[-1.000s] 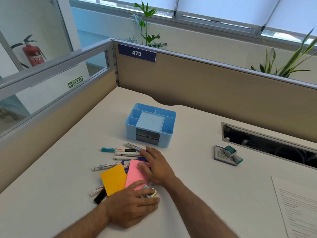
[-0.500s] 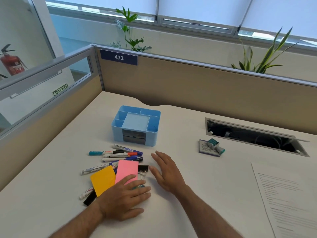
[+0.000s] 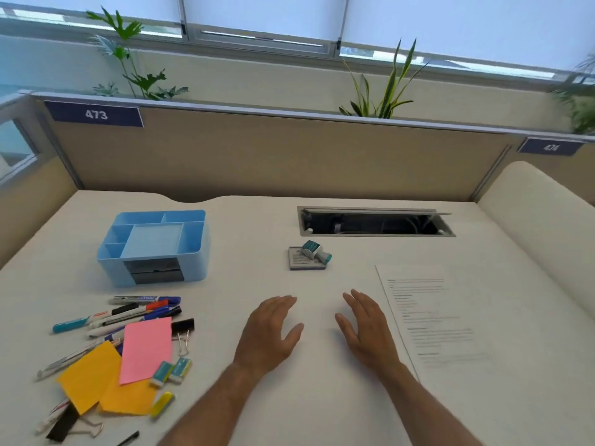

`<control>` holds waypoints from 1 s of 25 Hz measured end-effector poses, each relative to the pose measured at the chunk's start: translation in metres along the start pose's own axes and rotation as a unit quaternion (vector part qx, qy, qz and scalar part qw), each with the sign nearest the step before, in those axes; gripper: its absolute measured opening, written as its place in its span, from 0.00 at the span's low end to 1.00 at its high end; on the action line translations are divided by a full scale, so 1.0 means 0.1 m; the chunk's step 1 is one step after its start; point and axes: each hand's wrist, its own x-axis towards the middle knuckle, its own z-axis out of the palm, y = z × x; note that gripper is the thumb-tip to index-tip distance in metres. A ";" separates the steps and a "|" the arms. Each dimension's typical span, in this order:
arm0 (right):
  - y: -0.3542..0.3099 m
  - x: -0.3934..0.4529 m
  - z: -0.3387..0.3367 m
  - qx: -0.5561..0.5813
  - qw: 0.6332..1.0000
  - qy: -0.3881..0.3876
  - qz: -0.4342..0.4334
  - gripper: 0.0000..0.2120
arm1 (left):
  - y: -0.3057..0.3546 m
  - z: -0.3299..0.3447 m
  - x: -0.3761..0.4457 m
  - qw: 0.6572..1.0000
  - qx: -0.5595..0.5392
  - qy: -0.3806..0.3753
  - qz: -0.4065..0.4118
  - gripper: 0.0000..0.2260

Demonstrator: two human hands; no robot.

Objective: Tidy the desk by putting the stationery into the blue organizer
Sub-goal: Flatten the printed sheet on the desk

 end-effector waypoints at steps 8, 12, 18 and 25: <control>1.18 -0.34 -0.69 -0.087 0.980 0.059 0.171 0.34 | 1.39 0.97 0.32 0.988 -0.005 -0.152 0.000 0.32; 1.43 -0.52 -0.73 -0.129 0.964 -0.002 0.235 0.39 | 1.75 1.23 0.26 0.960 0.066 -0.273 -0.004 0.38; 1.41 -0.59 -0.71 -0.136 0.961 -0.029 0.239 0.41 | 1.72 1.28 0.20 0.942 0.139 -0.304 0.025 0.42; 0.88 -0.68 -0.48 -0.105 0.968 -0.026 0.228 0.41 | 1.31 0.92 0.02 0.951 0.160 -0.260 0.051 0.42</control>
